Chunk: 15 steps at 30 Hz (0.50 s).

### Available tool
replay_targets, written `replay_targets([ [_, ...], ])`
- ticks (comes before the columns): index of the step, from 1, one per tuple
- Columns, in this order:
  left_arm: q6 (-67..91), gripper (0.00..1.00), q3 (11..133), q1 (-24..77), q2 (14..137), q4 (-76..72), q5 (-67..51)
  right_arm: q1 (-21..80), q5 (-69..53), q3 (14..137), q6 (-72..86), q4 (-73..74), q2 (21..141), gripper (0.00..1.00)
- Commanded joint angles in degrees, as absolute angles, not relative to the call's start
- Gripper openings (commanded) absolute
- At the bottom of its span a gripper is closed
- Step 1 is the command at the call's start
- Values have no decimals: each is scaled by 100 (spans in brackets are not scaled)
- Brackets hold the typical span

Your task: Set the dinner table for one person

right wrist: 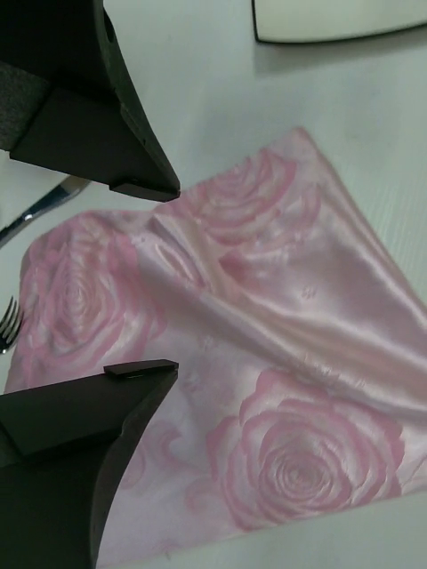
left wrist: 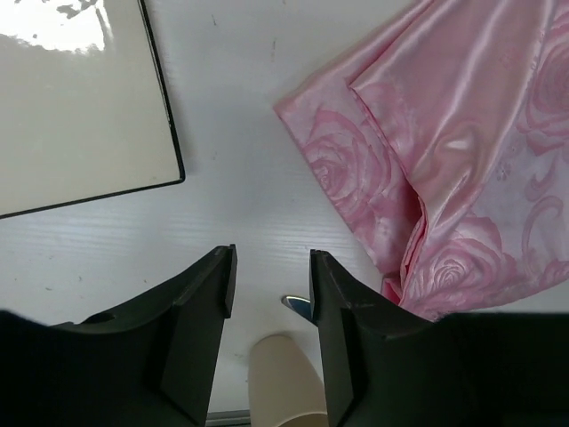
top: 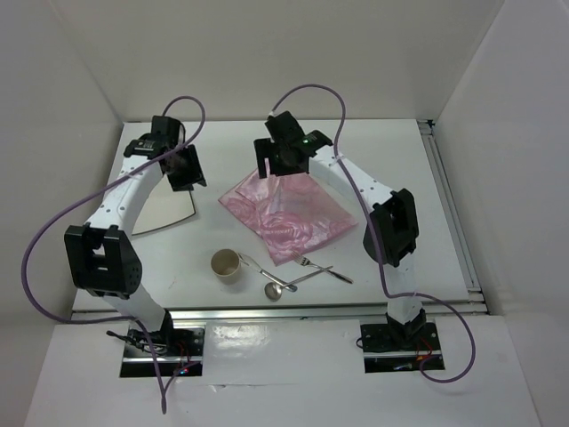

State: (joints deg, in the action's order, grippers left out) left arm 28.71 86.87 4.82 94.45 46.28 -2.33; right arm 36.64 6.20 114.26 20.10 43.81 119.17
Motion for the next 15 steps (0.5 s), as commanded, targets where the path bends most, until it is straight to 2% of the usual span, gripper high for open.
replay_targets([
  [1,2874,55,8535,431,9036,4624,-545,3612,352,11759,1916,4131,11988,85],
  [4,2874,58,8324,378,8965,4413,-694,3665,142,12092,1863,4061,12225,84],
  [8,2997,55,8262,237,9114,4491,-922,3928,0,12471,1732,3894,12541,76],
  [9,3049,54,8262,176,9114,4491,-975,3929,0,12533,1731,3833,12707,70],
  [12,3111,54,8130,-78,9045,4544,-1107,4052,-70,13033,1731,3779,13051,59],
  [15,3242,55,8007,-254,8913,4596,-1107,4104,-219,13508,1731,3779,13560,59],
])
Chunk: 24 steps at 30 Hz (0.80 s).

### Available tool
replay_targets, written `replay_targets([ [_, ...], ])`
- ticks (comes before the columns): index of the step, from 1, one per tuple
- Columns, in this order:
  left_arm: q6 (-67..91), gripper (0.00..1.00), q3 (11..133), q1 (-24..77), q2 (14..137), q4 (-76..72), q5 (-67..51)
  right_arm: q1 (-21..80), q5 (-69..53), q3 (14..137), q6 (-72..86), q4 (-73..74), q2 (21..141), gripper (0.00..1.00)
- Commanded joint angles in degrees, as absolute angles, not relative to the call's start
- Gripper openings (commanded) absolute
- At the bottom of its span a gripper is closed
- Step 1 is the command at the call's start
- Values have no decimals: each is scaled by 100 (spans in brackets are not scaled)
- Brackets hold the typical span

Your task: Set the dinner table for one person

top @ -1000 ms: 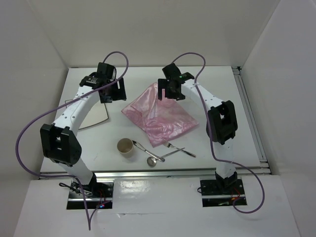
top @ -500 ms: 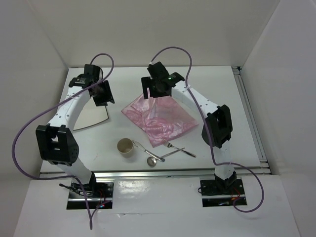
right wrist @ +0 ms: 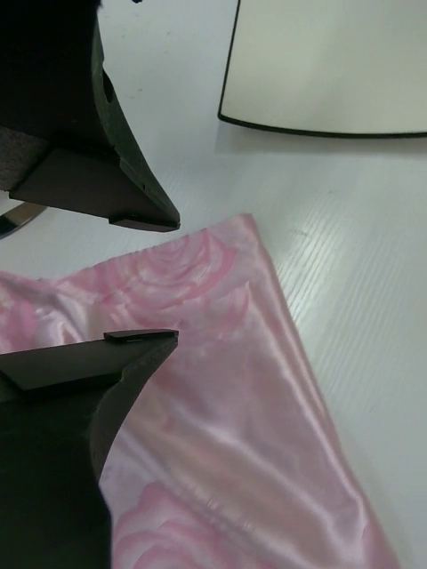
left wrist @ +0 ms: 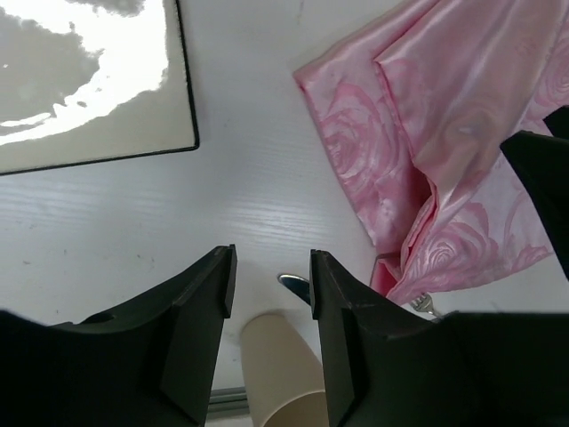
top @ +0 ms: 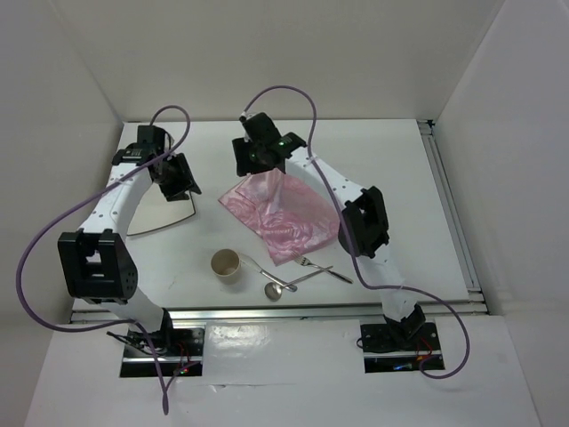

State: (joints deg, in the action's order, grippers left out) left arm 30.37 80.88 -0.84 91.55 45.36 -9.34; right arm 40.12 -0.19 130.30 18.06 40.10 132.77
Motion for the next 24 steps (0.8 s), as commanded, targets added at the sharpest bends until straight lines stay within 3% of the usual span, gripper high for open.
replay_targets([
  [1,3243,55,7937,-359,8825,4597,-1194,4104,-220,13578,1731,3718,13770,59],
  [23,3190,57,7260,-413,8728,4386,-1626,4755,2188,13878,1346,3112,15002,58],
  [24,3190,57,7260,-413,8728,4386,-1626,4755,2241,13878,1275,3059,15073,63],
])
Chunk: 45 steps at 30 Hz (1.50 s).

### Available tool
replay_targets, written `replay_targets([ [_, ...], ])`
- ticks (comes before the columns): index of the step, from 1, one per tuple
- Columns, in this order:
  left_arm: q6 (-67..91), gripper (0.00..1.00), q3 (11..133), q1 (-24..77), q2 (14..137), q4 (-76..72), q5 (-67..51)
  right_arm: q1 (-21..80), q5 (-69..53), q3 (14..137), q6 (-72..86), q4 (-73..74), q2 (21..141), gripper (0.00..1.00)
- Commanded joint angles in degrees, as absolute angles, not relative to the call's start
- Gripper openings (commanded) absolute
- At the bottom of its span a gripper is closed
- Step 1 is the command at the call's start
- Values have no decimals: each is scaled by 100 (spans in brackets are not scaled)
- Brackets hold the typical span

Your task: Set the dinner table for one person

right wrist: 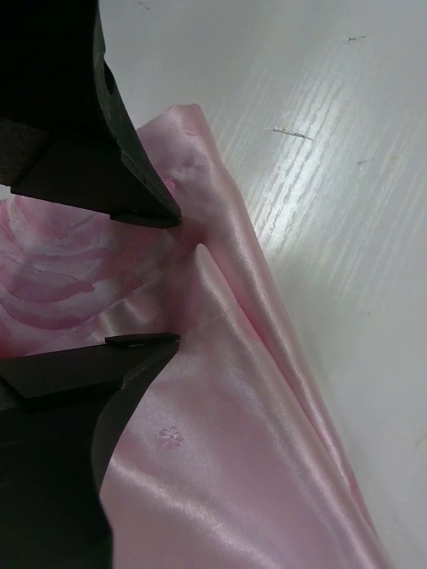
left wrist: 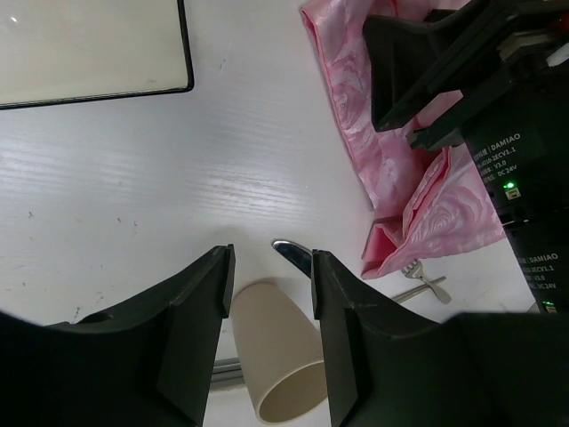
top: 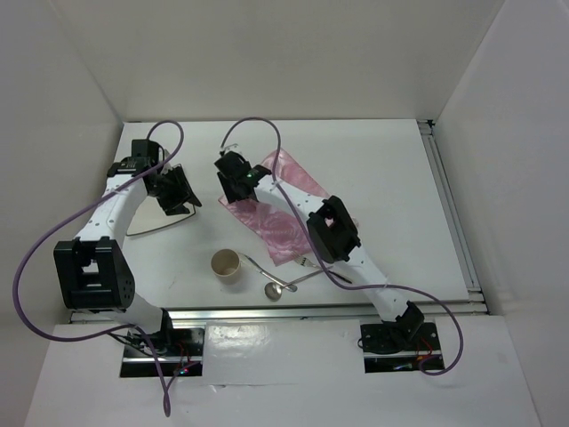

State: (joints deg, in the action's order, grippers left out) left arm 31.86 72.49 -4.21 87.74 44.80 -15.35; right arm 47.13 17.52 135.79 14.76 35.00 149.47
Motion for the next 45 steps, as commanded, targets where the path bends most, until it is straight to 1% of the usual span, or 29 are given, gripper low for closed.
replay_targets([
  [1,3190,57,7260,-413,8780,4386,-1626,4755,2241,13878,1274,3059,15073,63],
  [4,3138,57,7260,-413,8832,4386,-1626,4755,2408,13931,1274,3059,15231,63],
  [10,3138,58,7312,-413,9008,4386,-1696,4755,2347,13931,1336,2927,15231,49],
  [11,3138,58,7365,-413,9009,4386,-1696,4755,2347,13931,1336,2927,15231,43],
  [13,3190,58,7417,-413,9123,4386,-1749,4755,2294,13931,1336,2927,15231,36],
  [14,3190,58,7418,-413,9123,4386,-1749,4755,2294,13931,1336,2927,15179,30],
  [17,3243,59,7479,-360,9237,4272,-1802,4755,2242,13931,1388,2927,15012,20],
  [18,3348,59,7479,-308,9237,4271,-1871,4755,2241,13931,1389,2927,14881,15],
  [21,3602,59,7611,-115,9413,4053,-1733,4755,2066,13676,1528,2927,14635,7],
  [22,3664,59,7690,-114,9500,3982,-1731,4755,2013,13676,1616,3022,14468,0],
  [25,3840,59,7892,17,9711,3850,-1557,4755,1759,13343,1950,3137,13995,0],
  [27,3902,65,8181,18,9939,3850,-1556,4632,1383,12834,2021,3007,13677,0],
  [28,3850,68,8426,18,10245,3902,-1495,4554,1223,12684,2082,2936,13406,0],
  [30,3684,75,8682,70,10615,3972,-1503,4483,872,12524,2206,2936,13263,0],
  [33,3630,75,9201,123,11231,4342,-1205,4430,695,12577,2259,3189,13149,0],
  [36,3498,75,9202,237,11373,4342,-1073,4368,694,12577,2259,3322,12991,0],
  [38,3358,74,9202,325,11443,4403,-853,4237,581,12402,2320,3322,12815,0],
  [41,3218,74,9150,466,11558,4403,-853,4105,379,12147,2443,3270,12551,0],
  [45,3217,74,9097,641,11751,4351,-590,4052,378,11900,2443,3270,12358,0],
])
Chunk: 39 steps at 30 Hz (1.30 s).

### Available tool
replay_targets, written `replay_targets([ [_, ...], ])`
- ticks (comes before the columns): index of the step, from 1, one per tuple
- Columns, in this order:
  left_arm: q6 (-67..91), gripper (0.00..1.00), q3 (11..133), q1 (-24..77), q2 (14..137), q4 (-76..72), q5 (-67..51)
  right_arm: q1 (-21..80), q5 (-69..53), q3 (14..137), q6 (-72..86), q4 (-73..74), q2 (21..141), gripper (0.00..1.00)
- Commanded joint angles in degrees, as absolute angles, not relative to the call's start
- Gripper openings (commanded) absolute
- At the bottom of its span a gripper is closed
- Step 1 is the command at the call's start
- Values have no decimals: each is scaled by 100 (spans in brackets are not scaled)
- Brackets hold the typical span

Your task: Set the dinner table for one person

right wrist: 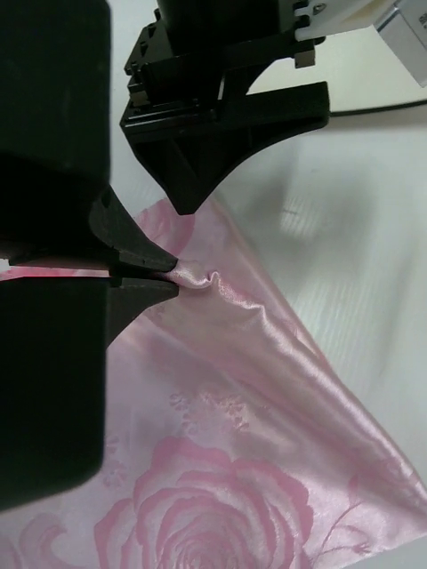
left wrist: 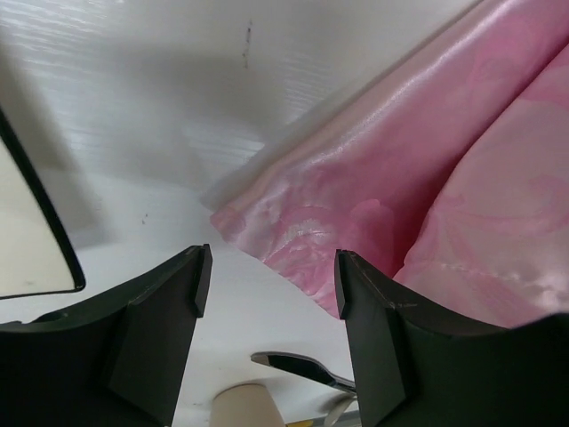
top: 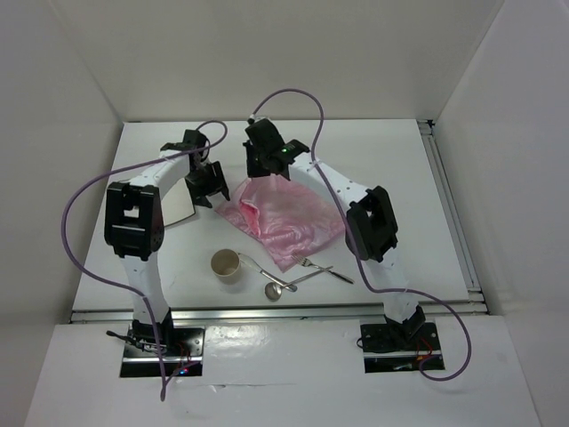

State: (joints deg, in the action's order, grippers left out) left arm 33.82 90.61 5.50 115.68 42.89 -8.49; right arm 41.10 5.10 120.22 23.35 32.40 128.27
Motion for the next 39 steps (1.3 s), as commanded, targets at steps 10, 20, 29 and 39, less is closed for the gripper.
replay_targets([
  [10,3164,78,8842,809,11900,4245,229,3771,272,11162,2549,3199,11813,0],
  [20,2990,22,8842,809,12033,4025,-1017,3613,378,11048,2549,3261,11585,0],
  [29,2716,0,10940,738,11751,5026,-1204,3007,221,11170,2374,2979,11461,0],
  [39,2936,0,13226,53,11005,5291,-1310,1513,-975,12146,1881,3041,10513,0],
])
